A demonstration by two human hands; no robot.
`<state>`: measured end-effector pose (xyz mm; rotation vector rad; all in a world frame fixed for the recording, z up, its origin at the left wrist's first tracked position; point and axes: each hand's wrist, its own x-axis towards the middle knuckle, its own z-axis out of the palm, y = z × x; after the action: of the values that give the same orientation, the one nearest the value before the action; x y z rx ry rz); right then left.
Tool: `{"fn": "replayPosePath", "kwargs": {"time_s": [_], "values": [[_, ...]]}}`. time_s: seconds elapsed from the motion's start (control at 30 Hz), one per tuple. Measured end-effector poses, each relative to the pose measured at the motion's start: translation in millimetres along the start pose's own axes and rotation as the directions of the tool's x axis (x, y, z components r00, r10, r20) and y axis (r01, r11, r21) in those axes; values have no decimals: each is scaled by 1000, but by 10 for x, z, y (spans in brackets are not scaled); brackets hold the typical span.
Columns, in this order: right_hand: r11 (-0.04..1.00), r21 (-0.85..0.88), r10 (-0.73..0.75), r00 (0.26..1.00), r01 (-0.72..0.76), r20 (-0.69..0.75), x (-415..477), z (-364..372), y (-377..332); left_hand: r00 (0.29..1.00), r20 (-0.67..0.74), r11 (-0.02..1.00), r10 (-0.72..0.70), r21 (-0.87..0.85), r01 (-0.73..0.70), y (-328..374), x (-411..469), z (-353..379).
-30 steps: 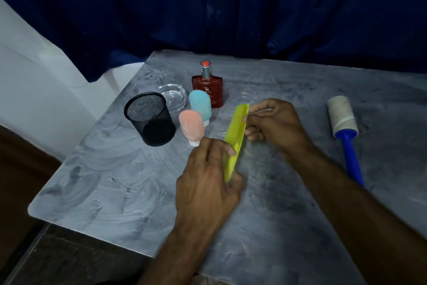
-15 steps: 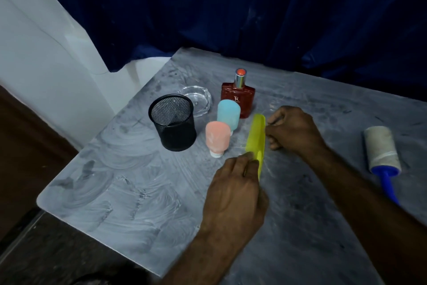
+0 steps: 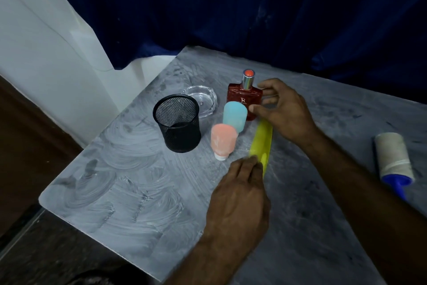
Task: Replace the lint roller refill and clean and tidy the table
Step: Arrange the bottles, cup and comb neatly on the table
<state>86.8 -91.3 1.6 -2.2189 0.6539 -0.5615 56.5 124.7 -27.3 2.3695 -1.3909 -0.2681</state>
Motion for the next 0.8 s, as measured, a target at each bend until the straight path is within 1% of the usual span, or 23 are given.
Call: {"fn": "replayPosePath", "kwargs": {"time_s": [0.13,0.3,0.47,0.6,0.8], "values": [[999,-16,-53,997,52,-50,10,125,-42,1000,-7,999,14,46,-14,15,-13,-20],[998,-32,-63,990,59,-127,-32,227,-28,999,-19,993,25,115,-23,27,-4,-30],[996,-67,-76,987,67,-139,-40,228,-44,1000,-15,998,14,58,-13,16,18,-4],[993,-100,-75,987,61,-144,-55,227,-65,1000,-19,998,15,54,-14,5,18,10],[995,-94,-45,991,33,-127,-76,161,-57,1000,5,1000,11,24,-11,11,26,9]]}}
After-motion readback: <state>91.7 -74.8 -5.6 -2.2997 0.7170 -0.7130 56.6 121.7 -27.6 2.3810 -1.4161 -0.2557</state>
